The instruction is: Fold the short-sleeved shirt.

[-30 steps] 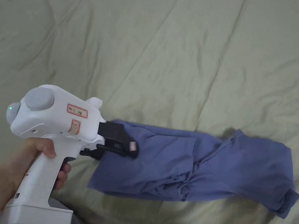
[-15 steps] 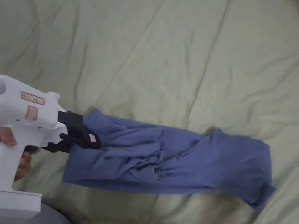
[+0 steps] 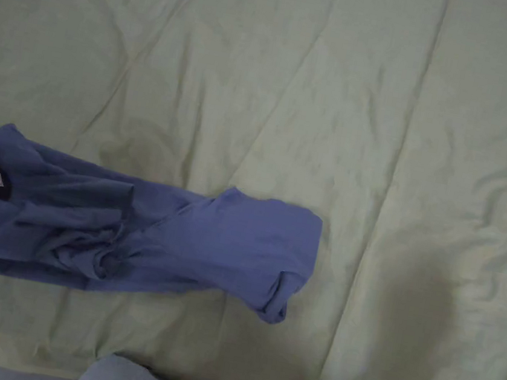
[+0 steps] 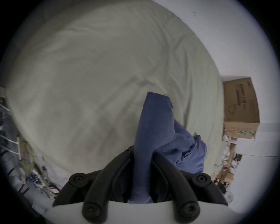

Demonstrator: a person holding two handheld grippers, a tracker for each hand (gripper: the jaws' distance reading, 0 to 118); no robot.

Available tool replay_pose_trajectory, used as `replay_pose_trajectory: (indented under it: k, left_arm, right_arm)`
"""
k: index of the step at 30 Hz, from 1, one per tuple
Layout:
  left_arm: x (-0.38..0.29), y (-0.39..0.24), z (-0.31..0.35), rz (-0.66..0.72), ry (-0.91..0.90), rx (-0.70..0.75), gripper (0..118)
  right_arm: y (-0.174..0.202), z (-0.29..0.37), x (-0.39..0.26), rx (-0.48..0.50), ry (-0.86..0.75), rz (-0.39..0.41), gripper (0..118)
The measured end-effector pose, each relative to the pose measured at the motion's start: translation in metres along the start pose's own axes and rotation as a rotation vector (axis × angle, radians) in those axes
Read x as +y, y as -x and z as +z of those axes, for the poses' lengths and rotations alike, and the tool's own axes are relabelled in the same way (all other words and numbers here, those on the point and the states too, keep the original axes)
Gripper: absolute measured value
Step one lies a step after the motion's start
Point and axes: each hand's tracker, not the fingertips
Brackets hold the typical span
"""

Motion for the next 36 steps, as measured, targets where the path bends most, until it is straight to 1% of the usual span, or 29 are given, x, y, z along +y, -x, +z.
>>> replay_pose_trajectory:
  k: [3, 4, 5, 8, 9, 13, 16, 18, 19, 20, 21, 22, 23, 24, 25, 26, 28, 30, 32, 33, 34, 35, 36]
  left_arm:
    - [-0.01, -0.035, 0.013, -0.081, -0.005, -0.021, 10]
    - [-0.017, -0.055, 0.013, -0.096, 0.036, -0.084, 10]
    - [-0.02, -0.069, 0.012, -0.119, 0.034, -0.096, 10]
    - [-0.034, -0.132, -0.003, -0.243, 0.071, -0.13, 10]
    - [-0.038, -0.153, -0.013, -0.29, 0.073, -0.116, 10]
    - [-0.056, -0.227, -0.062, -0.397, 0.174, -0.115, 10]
    - [-0.064, -0.263, -0.109, -0.447, 0.232, -0.043, 10]
    - [-0.068, -0.272, -0.131, -0.452, 0.25, -0.011, 10]
    - [-0.072, -0.274, -0.138, -0.45, 0.256, -0.003, 12]
    - [-0.075, -0.276, -0.145, -0.447, 0.262, 0.005, 20]
    - [-0.077, -0.274, -0.147, -0.448, 0.266, 0.003, 45]
    - [-0.077, -0.272, -0.147, -0.444, 0.265, -0.015, 72]
    - [-0.076, -0.269, -0.143, -0.409, 0.266, -0.107, 101]
    - [-0.074, -0.264, -0.137, -0.358, 0.29, -0.212, 115]
    - [-0.074, -0.262, -0.128, -0.314, 0.312, -0.277, 118]
    - [-0.073, -0.258, -0.118, -0.283, 0.317, -0.317, 118]
    - [-0.063, -0.246, -0.082, -0.261, 0.229, -0.437, 110]
    - [-0.054, -0.235, -0.048, -0.274, 0.076, -0.458, 111]
    - [-0.048, -0.218, -0.021, -0.304, -0.082, -0.417, 112]
    - [-0.046, -0.207, -0.012, -0.317, -0.163, -0.378, 114]
    - [-0.05, -0.202, -0.003, -0.314, -0.231, -0.33, 114]
    - [-0.05, -0.194, 0.001, -0.33, -0.276, -0.258, 105]
    - [-0.054, -0.185, 0.002, -0.335, -0.329, -0.186, 62]
  right_arm:
    - [0.001, -0.005, 0.002, 0.017, 0.01, 0.014, 2]
    - [0.0, -0.005, 0.002, 0.022, 0.009, 0.017, 2]
    - [-0.002, -0.005, 0.003, 0.027, 0.008, 0.017, 2]
    - [-0.01, -0.002, 0.001, 0.041, 0.001, 0.007, 2]
    - [-0.014, 0.0, 0.0, 0.046, -0.001, 0.0, 2]
    - [-0.033, 0.01, -0.006, 0.048, -0.013, -0.033, 2]
    - [-0.053, 0.021, -0.01, 0.024, -0.033, -0.078, 2]
    - [-0.064, 0.026, -0.011, 0.01, -0.039, -0.096, 2]
    - [-0.068, 0.029, -0.012, 0.002, -0.043, -0.104, 2]
    - [-0.073, 0.031, -0.011, -0.006, -0.046, -0.11, 2]
    - [-0.078, 0.032, -0.011, -0.013, -0.047, -0.114, 2]
    - [-0.08, 0.033, -0.01, -0.019, -0.048, -0.117, 2]
    - [-0.083, 0.033, -0.01, -0.026, -0.049, -0.121, 2]
    - [-0.085, 0.034, -0.009, -0.029, -0.05, -0.123, 2]
    - [-0.085, 0.034, -0.008, -0.029, -0.051, -0.124, 2]
    - [-0.085, 0.035, -0.008, -0.026, -0.052, -0.124, 2]
    - [-0.081, 0.036, -0.009, -0.006, -0.058, -0.112, 2]
    - [-0.075, 0.037, -0.01, 0.01, -0.061, -0.101, 2]
    - [-0.07, 0.037, -0.013, 0.024, -0.061, -0.085, 2]
    - [-0.067, 0.036, -0.013, 0.028, -0.06, -0.076, 2]
    - [-0.064, 0.036, -0.014, 0.033, -0.058, -0.067, 2]
    - [-0.061, 0.035, -0.015, 0.036, -0.057, -0.061, 2]
    - [-0.059, 0.035, -0.016, 0.041, -0.057, -0.055, 2]
